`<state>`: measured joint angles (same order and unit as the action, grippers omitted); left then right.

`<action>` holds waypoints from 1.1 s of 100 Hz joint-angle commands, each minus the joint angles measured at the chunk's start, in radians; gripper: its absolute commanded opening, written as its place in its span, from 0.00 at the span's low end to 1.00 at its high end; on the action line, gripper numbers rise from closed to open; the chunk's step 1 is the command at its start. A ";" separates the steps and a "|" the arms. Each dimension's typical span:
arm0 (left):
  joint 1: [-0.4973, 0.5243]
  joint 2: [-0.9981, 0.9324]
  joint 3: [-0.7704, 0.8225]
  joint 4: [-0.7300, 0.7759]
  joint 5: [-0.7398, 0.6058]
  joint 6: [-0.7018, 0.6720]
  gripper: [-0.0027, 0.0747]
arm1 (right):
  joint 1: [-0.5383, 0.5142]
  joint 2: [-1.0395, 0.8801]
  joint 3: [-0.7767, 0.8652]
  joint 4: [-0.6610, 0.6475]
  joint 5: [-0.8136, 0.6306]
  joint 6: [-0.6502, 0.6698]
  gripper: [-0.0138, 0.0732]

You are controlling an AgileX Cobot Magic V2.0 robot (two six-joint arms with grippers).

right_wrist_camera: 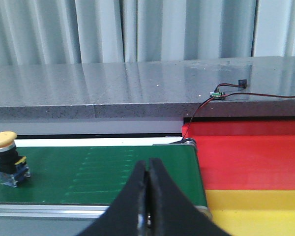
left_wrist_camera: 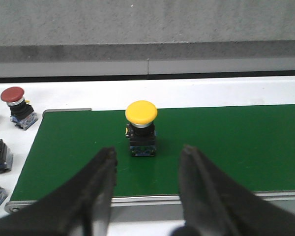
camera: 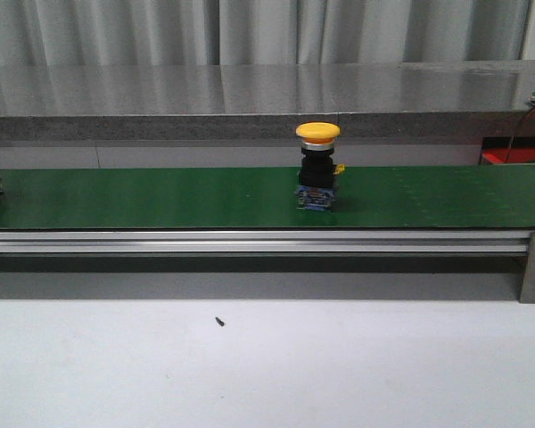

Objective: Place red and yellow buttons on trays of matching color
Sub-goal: 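Lower the right gripper onto the first yellow button at the belt's end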

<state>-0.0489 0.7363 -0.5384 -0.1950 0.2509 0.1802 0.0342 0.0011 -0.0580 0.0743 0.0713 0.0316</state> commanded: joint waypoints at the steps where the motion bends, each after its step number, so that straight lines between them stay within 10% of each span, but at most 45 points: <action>1: -0.021 -0.047 -0.007 -0.014 -0.101 -0.002 0.20 | -0.001 0.071 -0.125 0.017 0.047 -0.001 0.08; 32: -0.023 -0.061 -0.005 -0.014 -0.109 -0.002 0.01 | -0.001 0.511 -0.594 0.017 0.534 -0.001 0.08; 66: -0.023 -0.061 -0.005 -0.014 -0.109 -0.002 0.01 | -0.001 0.830 -0.779 0.154 0.587 -0.041 0.10; 97: -0.023 -0.061 -0.005 -0.014 -0.109 -0.002 0.01 | -0.001 1.013 -0.844 0.249 0.611 -0.204 0.84; 110: -0.023 -0.061 -0.005 -0.014 -0.109 -0.002 0.01 | -0.001 1.100 -0.902 0.251 0.617 -0.208 0.91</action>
<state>-0.0639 0.6793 -0.5162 -0.1994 0.2217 0.1802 0.0342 1.0587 -0.8900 0.3017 0.7398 -0.1552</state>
